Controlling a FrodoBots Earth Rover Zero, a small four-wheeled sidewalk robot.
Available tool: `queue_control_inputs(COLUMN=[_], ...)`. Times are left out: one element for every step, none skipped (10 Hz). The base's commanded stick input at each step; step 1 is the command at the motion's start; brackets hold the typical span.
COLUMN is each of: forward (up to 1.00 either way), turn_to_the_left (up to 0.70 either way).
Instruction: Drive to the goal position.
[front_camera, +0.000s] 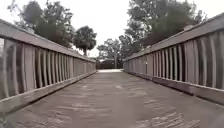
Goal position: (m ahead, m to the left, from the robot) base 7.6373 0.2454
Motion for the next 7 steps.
queue_control_inputs(forward=[0.70,0.70,0.70,0.70,0.70,0.70,0.70], turn_to_the_left=[0.00,0.00,0.00,0.00,0.00,0.00,0.00])
